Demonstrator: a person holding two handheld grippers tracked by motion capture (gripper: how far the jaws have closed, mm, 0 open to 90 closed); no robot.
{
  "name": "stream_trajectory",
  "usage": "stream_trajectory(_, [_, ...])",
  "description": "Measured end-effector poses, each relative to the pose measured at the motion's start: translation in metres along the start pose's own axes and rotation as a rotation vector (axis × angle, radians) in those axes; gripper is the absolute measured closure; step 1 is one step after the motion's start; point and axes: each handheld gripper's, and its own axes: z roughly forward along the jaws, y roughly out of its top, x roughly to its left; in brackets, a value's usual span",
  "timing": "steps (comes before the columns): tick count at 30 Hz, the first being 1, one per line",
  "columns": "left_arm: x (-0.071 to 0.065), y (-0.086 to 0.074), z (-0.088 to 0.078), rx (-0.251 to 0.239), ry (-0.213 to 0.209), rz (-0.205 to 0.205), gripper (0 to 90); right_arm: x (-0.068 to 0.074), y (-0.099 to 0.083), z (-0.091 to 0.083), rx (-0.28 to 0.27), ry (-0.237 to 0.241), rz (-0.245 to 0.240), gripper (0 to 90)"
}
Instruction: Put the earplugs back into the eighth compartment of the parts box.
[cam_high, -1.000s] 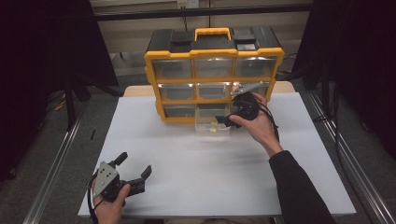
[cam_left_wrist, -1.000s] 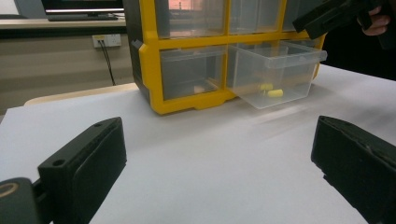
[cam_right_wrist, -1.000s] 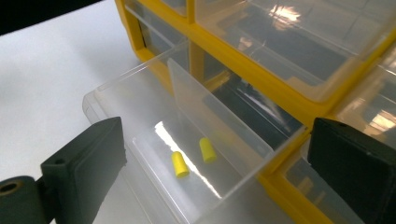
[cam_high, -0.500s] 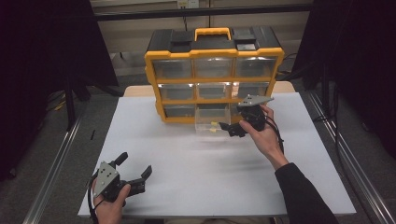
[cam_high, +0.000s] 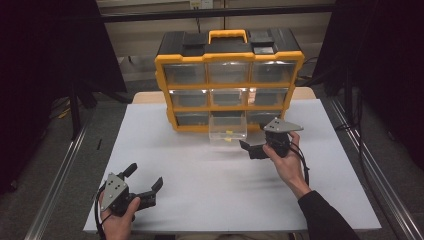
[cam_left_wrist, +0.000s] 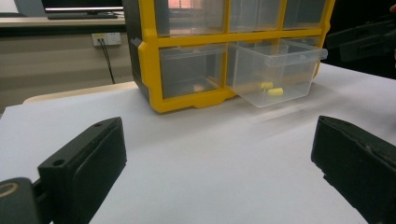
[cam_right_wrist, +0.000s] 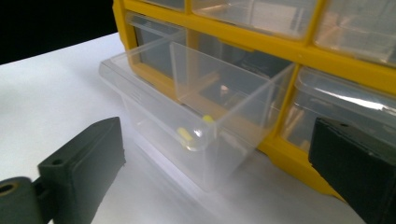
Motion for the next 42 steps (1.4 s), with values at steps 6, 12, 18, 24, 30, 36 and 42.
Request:
stream_trajectory(6, [0.0, 0.0, 0.0, 0.003, -0.002, -0.004, 3.4, 0.007, -0.017, -0.007, -0.043, -0.025, 0.006, 1.9])
stream_trajectory(12, [0.0, 0.001, 0.0, -0.004, 0.0, -0.008, 3.4, 0.01, -0.027, -0.024, -0.093, -0.029, 0.037, 1.9])
stream_trajectory(18, [-0.002, 0.001, 0.001, -0.02, -0.003, -0.023, 3.4, 0.008, -0.037, -0.045, -0.111, -0.081, 0.062, 0.8])
stream_trajectory(24, [-0.002, 0.001, 0.001, -0.011, 0.006, -0.021, 3.4, 0.005, -0.049, -0.064, -0.121, -0.13, 0.095, 0.6])
stream_trajectory(30, [-0.001, 0.001, -0.001, -0.011, 0.016, -0.03, 3.4, 0.007, -0.053, -0.076, -0.142, -0.151, 0.104, 0.6])
stream_trajectory(36, [-0.001, 0.0, -0.002, -0.014, 0.023, -0.049, 3.4, 0.007, -0.057, -0.087, -0.159, -0.163, 0.122, 0.6])
stream_trajectory(42, [-0.003, -0.003, 0.001, 0.005, 0.018, -0.048, 3.4, 0.008, -0.062, -0.101, -0.176, -0.184, 0.131, 0.7])
